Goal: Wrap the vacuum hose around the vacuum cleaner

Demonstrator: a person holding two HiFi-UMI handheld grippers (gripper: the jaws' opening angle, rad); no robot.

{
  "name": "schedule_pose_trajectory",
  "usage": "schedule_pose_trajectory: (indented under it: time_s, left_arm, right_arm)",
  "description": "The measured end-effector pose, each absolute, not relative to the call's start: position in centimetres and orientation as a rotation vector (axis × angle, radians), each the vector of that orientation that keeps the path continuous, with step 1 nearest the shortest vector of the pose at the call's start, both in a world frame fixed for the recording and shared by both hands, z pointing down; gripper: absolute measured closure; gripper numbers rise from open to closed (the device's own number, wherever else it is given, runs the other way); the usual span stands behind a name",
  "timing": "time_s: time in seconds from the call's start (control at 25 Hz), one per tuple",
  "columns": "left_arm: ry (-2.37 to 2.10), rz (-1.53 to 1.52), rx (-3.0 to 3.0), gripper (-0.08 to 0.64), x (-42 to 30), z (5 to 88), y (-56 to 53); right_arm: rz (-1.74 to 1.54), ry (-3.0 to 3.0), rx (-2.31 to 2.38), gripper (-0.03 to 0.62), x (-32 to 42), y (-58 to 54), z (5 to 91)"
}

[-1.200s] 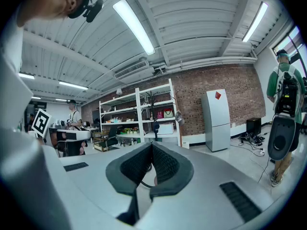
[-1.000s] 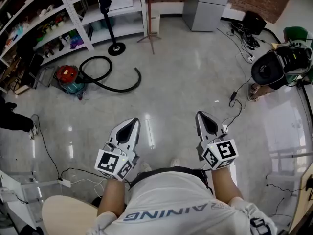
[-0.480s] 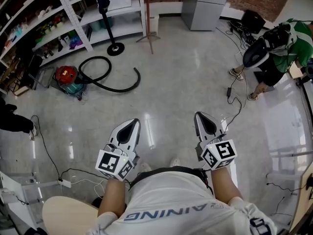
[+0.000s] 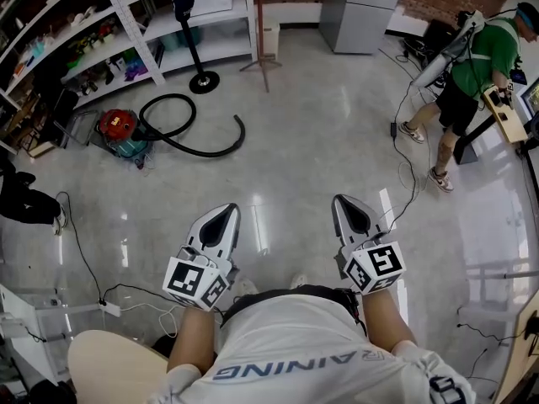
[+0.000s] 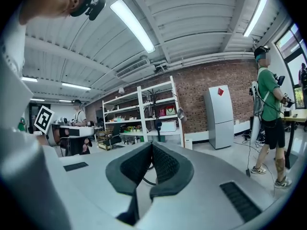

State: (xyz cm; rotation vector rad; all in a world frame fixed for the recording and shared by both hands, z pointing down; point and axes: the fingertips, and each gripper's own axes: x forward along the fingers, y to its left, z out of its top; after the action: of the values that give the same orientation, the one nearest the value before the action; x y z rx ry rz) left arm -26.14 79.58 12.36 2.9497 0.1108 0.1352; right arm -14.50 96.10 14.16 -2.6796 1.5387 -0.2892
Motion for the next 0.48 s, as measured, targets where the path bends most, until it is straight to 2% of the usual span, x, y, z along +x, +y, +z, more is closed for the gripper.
schedule_pose_trajectory:
  time_s: [0.48]
  left_arm:
    - [-0.092,0.197,2.956,0.543,-25.3,14.4,80.3]
  right_arm:
    - [-0.351,1.757,-2.527,0.581,-10.9,94.0,17.3]
